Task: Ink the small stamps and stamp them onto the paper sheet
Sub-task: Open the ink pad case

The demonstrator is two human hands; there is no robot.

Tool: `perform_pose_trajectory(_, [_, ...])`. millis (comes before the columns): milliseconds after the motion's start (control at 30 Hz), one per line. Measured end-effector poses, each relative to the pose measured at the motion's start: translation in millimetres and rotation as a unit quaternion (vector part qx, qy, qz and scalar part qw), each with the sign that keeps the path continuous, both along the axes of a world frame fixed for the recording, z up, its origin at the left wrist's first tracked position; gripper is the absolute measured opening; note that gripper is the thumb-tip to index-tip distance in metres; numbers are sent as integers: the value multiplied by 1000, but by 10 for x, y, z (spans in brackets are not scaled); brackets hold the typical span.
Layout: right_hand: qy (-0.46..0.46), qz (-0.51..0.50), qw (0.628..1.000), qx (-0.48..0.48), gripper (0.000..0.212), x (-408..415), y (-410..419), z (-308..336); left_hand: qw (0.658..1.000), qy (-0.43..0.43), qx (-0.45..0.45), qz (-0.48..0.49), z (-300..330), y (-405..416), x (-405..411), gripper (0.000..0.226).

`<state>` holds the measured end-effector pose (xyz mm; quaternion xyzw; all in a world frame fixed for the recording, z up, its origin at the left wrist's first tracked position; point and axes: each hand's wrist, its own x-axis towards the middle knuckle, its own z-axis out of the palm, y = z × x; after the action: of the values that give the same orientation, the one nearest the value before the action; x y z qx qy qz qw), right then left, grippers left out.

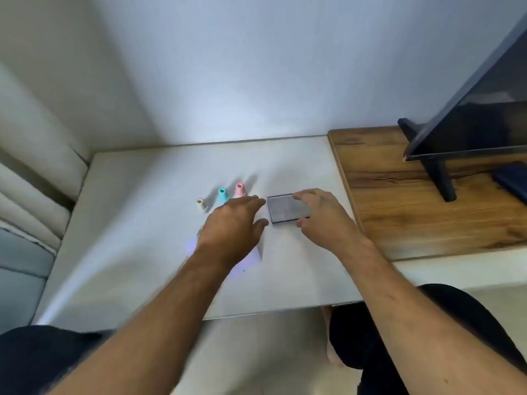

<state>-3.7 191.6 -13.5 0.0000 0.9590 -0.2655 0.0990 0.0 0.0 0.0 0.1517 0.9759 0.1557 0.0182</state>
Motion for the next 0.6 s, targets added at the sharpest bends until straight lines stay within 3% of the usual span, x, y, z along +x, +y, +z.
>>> perform_pose_trajectory(267, [-20,30,998,52,79,-229,69,-161,997,-58,-25,-43,-242,303,-356,56])
perform_pose_trajectory(600, [-5,24,998,57,67,-332,202,-286,987,-118,-96,-60,-223,438,-586,58])
